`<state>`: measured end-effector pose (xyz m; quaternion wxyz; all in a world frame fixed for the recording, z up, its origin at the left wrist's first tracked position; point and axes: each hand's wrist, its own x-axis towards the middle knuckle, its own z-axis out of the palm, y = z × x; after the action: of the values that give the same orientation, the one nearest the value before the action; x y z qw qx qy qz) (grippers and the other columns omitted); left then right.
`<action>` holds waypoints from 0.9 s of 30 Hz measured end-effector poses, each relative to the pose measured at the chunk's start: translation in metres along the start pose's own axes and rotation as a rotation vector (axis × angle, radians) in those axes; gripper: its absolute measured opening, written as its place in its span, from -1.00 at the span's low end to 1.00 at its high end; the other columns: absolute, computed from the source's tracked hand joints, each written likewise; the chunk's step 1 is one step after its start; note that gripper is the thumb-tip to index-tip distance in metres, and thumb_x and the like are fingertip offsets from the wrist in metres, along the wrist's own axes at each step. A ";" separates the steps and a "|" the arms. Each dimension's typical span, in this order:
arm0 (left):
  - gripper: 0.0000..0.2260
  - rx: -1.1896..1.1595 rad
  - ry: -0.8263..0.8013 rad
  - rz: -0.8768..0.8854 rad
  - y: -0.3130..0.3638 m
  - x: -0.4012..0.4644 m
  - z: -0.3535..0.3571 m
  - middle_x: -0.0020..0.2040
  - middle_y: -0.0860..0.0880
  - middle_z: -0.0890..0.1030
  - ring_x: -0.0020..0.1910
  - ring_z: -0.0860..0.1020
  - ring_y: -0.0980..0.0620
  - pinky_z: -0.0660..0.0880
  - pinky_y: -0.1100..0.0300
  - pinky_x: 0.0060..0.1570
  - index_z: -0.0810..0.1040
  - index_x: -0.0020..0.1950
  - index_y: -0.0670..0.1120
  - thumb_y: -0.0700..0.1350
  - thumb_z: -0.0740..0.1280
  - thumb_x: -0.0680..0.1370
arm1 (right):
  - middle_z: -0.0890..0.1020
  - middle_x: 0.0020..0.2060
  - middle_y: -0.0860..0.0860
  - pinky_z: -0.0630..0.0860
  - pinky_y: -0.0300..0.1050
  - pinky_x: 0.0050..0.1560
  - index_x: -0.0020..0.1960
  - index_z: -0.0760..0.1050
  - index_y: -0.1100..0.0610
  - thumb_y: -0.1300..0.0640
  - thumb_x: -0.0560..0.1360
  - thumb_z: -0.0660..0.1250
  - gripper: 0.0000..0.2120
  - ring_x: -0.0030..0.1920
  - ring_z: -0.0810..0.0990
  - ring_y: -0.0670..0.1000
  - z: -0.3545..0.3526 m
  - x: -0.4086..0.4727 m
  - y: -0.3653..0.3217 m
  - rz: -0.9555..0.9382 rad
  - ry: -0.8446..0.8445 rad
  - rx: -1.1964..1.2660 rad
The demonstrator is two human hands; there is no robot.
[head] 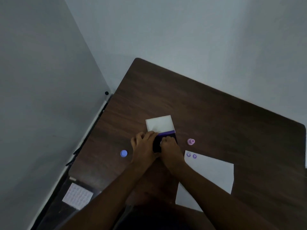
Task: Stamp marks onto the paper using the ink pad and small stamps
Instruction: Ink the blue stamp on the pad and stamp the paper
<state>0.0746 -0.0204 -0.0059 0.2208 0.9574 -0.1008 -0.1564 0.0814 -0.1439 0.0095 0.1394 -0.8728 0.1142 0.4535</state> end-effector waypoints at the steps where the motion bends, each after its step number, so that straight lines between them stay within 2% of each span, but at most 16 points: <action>1: -0.28 0.004 -0.005 0.014 0.001 -0.001 -0.002 0.41 0.08 0.36 0.38 0.26 -0.04 0.16 -0.02 0.31 0.30 0.40 0.11 0.22 0.44 0.30 | 0.28 0.43 0.14 0.21 0.07 0.43 0.45 0.19 0.13 0.11 0.45 0.38 -0.36 0.41 0.27 0.16 -0.005 -0.003 0.005 0.041 -0.092 0.092; 2: -0.23 0.009 -0.018 0.026 0.002 -0.002 -0.004 0.44 0.08 0.32 0.41 0.23 -0.03 0.13 -0.03 0.34 0.26 0.43 0.10 0.23 0.45 0.29 | 0.28 0.42 0.15 0.21 0.09 0.43 0.45 0.19 0.13 0.12 0.45 0.39 -0.35 0.41 0.28 0.17 -0.011 -0.005 0.006 0.075 -0.113 0.167; 3: -0.18 0.010 -0.039 0.025 0.003 -0.003 -0.005 0.47 0.08 0.28 0.43 0.20 -0.02 0.11 -0.04 0.36 0.21 0.47 0.10 0.25 0.45 0.28 | 0.33 0.39 0.15 0.25 0.09 0.41 0.43 0.23 0.13 0.13 0.45 0.39 -0.39 0.38 0.32 0.18 -0.013 -0.008 0.007 0.052 -0.060 0.223; 5: -0.12 -0.017 -0.049 0.002 0.006 -0.004 -0.013 0.48 0.09 0.25 0.45 0.17 0.01 0.09 -0.03 0.38 0.16 0.49 0.09 0.28 0.45 0.26 | 0.49 0.22 0.15 0.40 0.05 0.30 0.28 0.40 0.16 0.13 0.50 0.32 -0.63 0.24 0.47 0.14 -0.013 -0.018 0.005 -0.061 0.183 0.263; 7: -0.12 -0.074 -0.019 -0.012 0.009 -0.007 -0.023 0.46 0.09 0.30 0.43 0.21 0.03 0.11 0.05 0.36 0.20 0.47 0.10 0.30 0.46 0.24 | 0.61 -0.01 0.05 0.51 -0.07 0.14 0.07 0.55 0.14 0.12 0.53 0.29 -0.83 0.01 0.57 -0.02 0.002 -0.038 0.021 -0.159 0.518 0.616; 8: -0.14 -0.097 0.005 -0.005 0.011 -0.009 -0.028 0.44 0.09 0.33 0.41 0.24 0.04 0.13 0.09 0.33 0.24 0.45 0.11 0.32 0.45 0.23 | 0.63 -0.08 -0.01 0.53 -0.15 0.07 0.02 0.59 0.12 0.11 0.53 0.30 -0.86 -0.07 0.58 -0.11 0.003 -0.046 0.027 -0.165 0.592 0.775; 9: -0.17 -0.113 0.033 0.010 0.014 -0.011 -0.032 0.41 0.09 0.37 0.39 0.28 0.04 0.14 0.13 0.29 0.27 0.43 0.12 0.34 0.44 0.23 | 0.64 -0.13 -0.03 0.55 -0.20 -0.01 -0.02 0.60 0.09 0.11 0.52 0.31 -0.89 -0.13 0.58 -0.16 0.001 -0.054 0.032 -0.166 0.596 0.885; 11: -0.21 -0.154 0.063 0.038 0.021 -0.015 -0.039 0.37 0.10 0.42 0.35 0.34 0.05 0.16 0.18 0.24 0.33 0.39 0.12 0.37 0.43 0.23 | 0.64 -0.25 0.00 0.53 -0.22 -0.22 -0.09 0.61 0.10 0.15 0.52 0.32 -0.90 -0.26 0.56 -0.11 -0.005 -0.066 0.043 -0.140 0.482 1.157; 13: -0.22 -0.199 0.052 0.056 0.031 -0.020 -0.045 0.35 0.10 0.44 0.33 0.35 0.06 0.15 0.21 0.23 0.37 0.37 0.11 0.37 0.42 0.23 | 0.60 -0.30 0.08 0.44 -0.17 -0.33 -0.04 0.62 0.22 0.20 0.52 0.30 -0.86 -0.34 0.50 -0.03 -0.014 -0.081 0.054 -0.123 0.312 1.518; 15: -0.22 -0.240 0.010 0.086 0.046 -0.024 -0.048 0.32 0.06 0.47 0.31 0.37 0.07 0.14 0.23 0.25 0.38 0.35 0.10 0.38 0.41 0.21 | 0.57 -0.29 0.10 0.37 -0.12 -0.29 0.00 0.60 0.31 0.23 0.51 0.28 -0.81 -0.34 0.45 -0.02 -0.018 -0.097 0.070 -0.204 0.126 1.821; 17: -0.25 -0.329 -0.031 0.119 0.062 -0.030 -0.048 0.32 0.01 0.47 0.32 0.38 0.06 0.16 0.25 0.29 0.39 0.36 0.04 0.29 0.46 0.25 | 0.53 -0.25 0.11 0.34 -0.10 -0.21 0.03 0.57 0.30 0.22 0.52 0.25 -0.80 -0.31 0.44 -0.01 -0.017 -0.110 0.084 -0.311 -0.005 2.050; 19: -0.33 -0.435 -0.096 0.119 0.082 -0.037 -0.046 0.37 -0.01 0.42 0.34 0.36 0.07 0.14 0.37 0.29 0.38 0.37 -0.02 0.08 0.53 0.33 | 0.51 -0.21 0.13 0.33 -0.07 -0.18 0.12 0.50 0.29 0.21 0.55 0.22 -0.79 -0.31 0.44 0.00 -0.013 -0.116 0.095 -0.352 -0.068 2.206; 20: -0.36 -0.458 -0.106 0.141 0.092 -0.041 -0.046 0.37 0.05 0.39 0.34 0.35 0.09 0.15 0.45 0.26 0.37 0.36 0.02 0.01 0.54 0.34 | 0.51 -0.20 0.14 0.33 -0.07 -0.20 0.17 0.46 0.28 0.21 0.56 0.21 -0.77 -0.31 0.44 0.01 -0.010 -0.118 0.099 -0.366 -0.080 2.256; 22: -0.40 -0.452 -0.063 0.170 0.109 -0.047 -0.040 0.26 0.21 0.35 0.29 0.36 0.15 0.19 0.45 0.23 0.32 0.24 0.18 0.01 0.55 0.32 | 0.50 -0.21 0.13 0.32 -0.08 -0.25 0.20 0.42 0.27 0.21 0.56 0.20 -0.76 -0.31 0.40 0.01 -0.009 -0.124 0.106 -0.390 -0.113 2.326; 25: -0.39 -0.520 -0.037 0.114 0.127 -0.051 -0.036 0.12 0.30 0.32 0.16 0.35 0.28 0.29 0.24 0.30 0.29 0.17 0.17 0.06 0.56 0.25 | 0.57 -0.24 0.13 0.38 -0.14 -0.34 0.15 0.44 0.28 0.20 0.58 0.14 -0.77 -0.34 0.47 0.01 -0.010 -0.134 0.112 -0.388 -0.151 2.421; 27: -0.42 -0.508 -0.071 0.130 0.133 -0.051 -0.034 0.13 0.33 0.33 0.12 0.36 0.35 0.20 0.42 0.24 0.33 0.18 0.15 -0.08 0.56 0.31 | 0.63 -0.23 0.16 0.46 -0.17 -0.39 0.14 0.46 0.30 0.19 0.59 0.09 -0.74 -0.34 0.59 0.05 -0.011 -0.140 0.115 -0.373 -0.171 2.495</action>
<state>0.0217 -0.1113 0.0964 0.4599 0.8568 -0.1272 -0.1956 -0.0264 -0.2449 0.1143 0.9344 -0.1190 0.3292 0.0661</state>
